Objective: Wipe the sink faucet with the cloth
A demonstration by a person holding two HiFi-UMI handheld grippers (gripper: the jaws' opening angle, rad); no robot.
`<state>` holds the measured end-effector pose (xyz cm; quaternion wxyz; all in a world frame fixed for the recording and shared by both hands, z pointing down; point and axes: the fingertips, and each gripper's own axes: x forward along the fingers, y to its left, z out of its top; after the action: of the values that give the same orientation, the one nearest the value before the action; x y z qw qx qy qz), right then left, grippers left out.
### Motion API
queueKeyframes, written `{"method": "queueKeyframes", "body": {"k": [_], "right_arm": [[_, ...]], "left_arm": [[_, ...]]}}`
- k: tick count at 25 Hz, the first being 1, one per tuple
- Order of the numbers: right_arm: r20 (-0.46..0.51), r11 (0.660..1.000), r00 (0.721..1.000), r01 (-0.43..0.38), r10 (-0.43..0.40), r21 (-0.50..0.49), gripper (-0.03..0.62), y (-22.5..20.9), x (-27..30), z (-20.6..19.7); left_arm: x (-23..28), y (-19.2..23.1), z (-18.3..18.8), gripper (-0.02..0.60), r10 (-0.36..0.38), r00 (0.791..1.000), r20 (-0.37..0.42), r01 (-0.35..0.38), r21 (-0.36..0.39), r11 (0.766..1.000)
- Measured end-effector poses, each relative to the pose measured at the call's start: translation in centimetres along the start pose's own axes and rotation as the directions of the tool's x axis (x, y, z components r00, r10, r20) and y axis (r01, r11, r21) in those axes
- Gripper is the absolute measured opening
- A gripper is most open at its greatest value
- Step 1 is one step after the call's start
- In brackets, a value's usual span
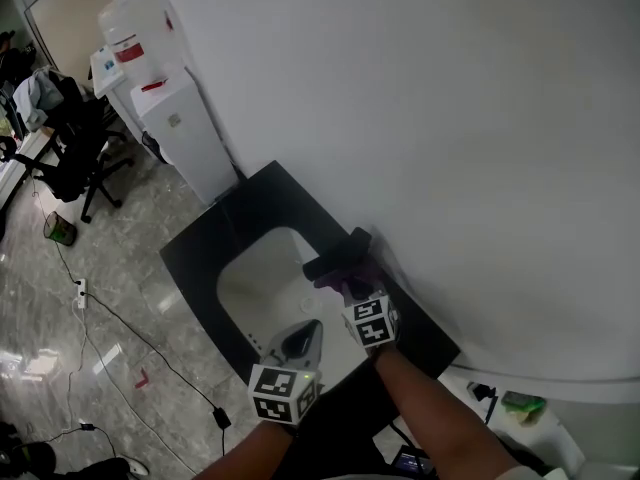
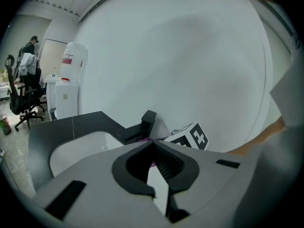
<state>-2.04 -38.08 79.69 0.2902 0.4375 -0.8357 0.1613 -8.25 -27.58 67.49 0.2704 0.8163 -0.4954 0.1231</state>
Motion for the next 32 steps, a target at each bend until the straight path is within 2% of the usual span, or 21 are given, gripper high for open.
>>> {"method": "queueKeyframes", "body": {"k": [2, 6, 10, 14, 16, 18, 21, 24, 27, 32], "right_arm": [[0.045, 1.0, 0.999, 0.003, -0.004, 0.014, 0.031, 0.7, -1.3, 1.1], [0.159, 1.0, 0.987, -0.003, 0.0, 0.018, 0.031, 3.1, -3.9, 5.9], [0.117, 0.999, 0.992, -0.047, 0.045, 0.019, 0.031, 5.4, -1.8, 6.3], [0.047, 0.991, 0.99, -0.133, 0.133, 0.001, 0.031, 8.8, -0.6, 4.3], [0.058, 0.989, 0.987, -0.15, 0.15, -0.001, 0.031, 9.7, -1.3, 3.7], [0.115, 0.989, 0.983, -0.146, 0.145, -0.003, 0.031, 9.5, -2.8, 5.2], [0.225, 0.996, 0.97, -0.094, 0.09, 0.005, 0.031, 6.5, -6.4, 9.5], [0.245, 0.999, 0.969, -0.038, 0.03, 0.03, 0.031, 2.9, -8.2, 12.0], [0.227, 0.999, 0.974, -0.021, 0.011, 0.045, 0.031, 1.9, -7.5, 11.8], [0.272, 0.997, 0.962, -0.027, 0.007, 0.067, 0.031, 2.9, -6.9, 11.0]], "left_arm": [[-0.3, 0.1, 0.0, 0.005, 0.0, 1.0, 0.003, 0.0, 0.001, 1.0], [-1.3, 0.6, 0.9, 0.005, 0.006, 1.0, 0.018, -0.006, 0.002, 1.0], [-2.2, 0.7, 1.4, 0.005, 0.012, 1.0, 0.027, -0.012, 0.0, 1.0], [-2.5, 1.8, 1.3, 0.005, 0.031, 0.999, 0.03, -0.03, -0.014, 0.999], [-3.0, 2.2, 1.0, 0.005, 0.03, 0.999, 0.03, -0.03, -0.014, 0.999], [-3.4, 2.2, 1.5, 0.005, 0.027, 0.999, 0.039, -0.027, -0.007, 1.0], [-3.8, 1.8, 3.0, 0.005, 0.023, 0.998, 0.062, -0.024, 0.011, 1.0], [-3.9, 1.6, 4.0, 0.005, 0.019, 0.997, 0.07, -0.021, 0.019, 1.0], [-3.9, 1.5, 4.2, 0.005, 0.02, 0.997, 0.07, -0.021, 0.016, 1.0], [-3.5, 1.8, 3.1, 0.005, 0.022, 0.998, 0.06, -0.023, 0.011, 1.0]]}}
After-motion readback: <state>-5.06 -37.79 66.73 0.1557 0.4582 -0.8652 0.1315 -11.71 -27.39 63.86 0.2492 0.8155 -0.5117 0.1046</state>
